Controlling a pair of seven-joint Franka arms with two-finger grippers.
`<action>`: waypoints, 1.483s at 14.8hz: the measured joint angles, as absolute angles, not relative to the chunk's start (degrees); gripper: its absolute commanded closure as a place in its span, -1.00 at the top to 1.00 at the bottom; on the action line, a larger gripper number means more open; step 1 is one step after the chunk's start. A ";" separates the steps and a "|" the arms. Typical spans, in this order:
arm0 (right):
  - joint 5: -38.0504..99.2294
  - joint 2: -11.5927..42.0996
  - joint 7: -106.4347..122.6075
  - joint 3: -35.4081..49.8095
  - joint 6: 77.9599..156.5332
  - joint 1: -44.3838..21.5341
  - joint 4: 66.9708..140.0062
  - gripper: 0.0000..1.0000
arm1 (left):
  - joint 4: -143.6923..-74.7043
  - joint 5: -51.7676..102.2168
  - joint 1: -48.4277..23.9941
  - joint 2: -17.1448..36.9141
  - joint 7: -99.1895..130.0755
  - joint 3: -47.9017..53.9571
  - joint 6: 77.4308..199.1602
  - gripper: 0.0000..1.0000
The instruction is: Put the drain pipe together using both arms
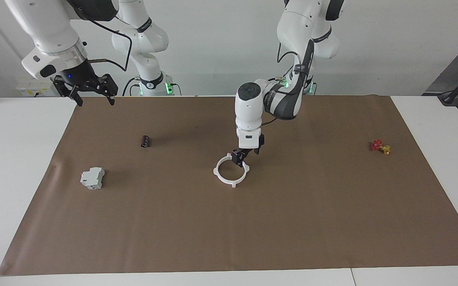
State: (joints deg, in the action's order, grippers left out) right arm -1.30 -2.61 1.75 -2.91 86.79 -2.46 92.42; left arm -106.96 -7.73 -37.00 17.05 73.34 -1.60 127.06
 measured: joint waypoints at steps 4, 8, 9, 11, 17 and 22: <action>-1.30 -2.61 1.75 -2.91 86.79 -2.46 92.42 1.00 | -106.48 -7.73 -29.31 6.15 53.84 -1.98 112.72 1.00; -1.30 -2.61 1.75 -2.91 86.79 -2.46 92.42 1.00 | -106.72 -7.71 -20.80 -0.21 37.08 -2.25 107.60 1.00; -1.30 -2.61 1.75 -2.91 86.79 -2.46 92.42 1.00 | -106.72 -7.63 -18.14 -1.43 32.82 -2.33 106.89 1.00; -1.30 -2.61 1.75 -2.91 86.79 -2.46 92.42 1.00 | -106.73 -6.96 -12.49 -3.90 23.85 -2.46 105.25 1.00; -1.30 -2.61 1.75 -2.91 86.79 -2.46 92.42 1.00 | -106.40 -5.82 -5.00 -7.25 12.17 -2.44 104.08 1.00; -1.30 -2.61 1.75 -2.91 86.79 -2.46 92.42 1.00 | -102.55 -5.80 -5.00 -7.32 12.17 -1.95 102.13 1.00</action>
State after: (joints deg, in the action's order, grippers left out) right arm -1.30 -2.61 1.75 -2.91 86.79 -2.46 92.42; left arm -102.55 -5.80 -5.00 -7.32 12.17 -1.95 102.13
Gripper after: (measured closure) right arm 0.000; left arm 0.000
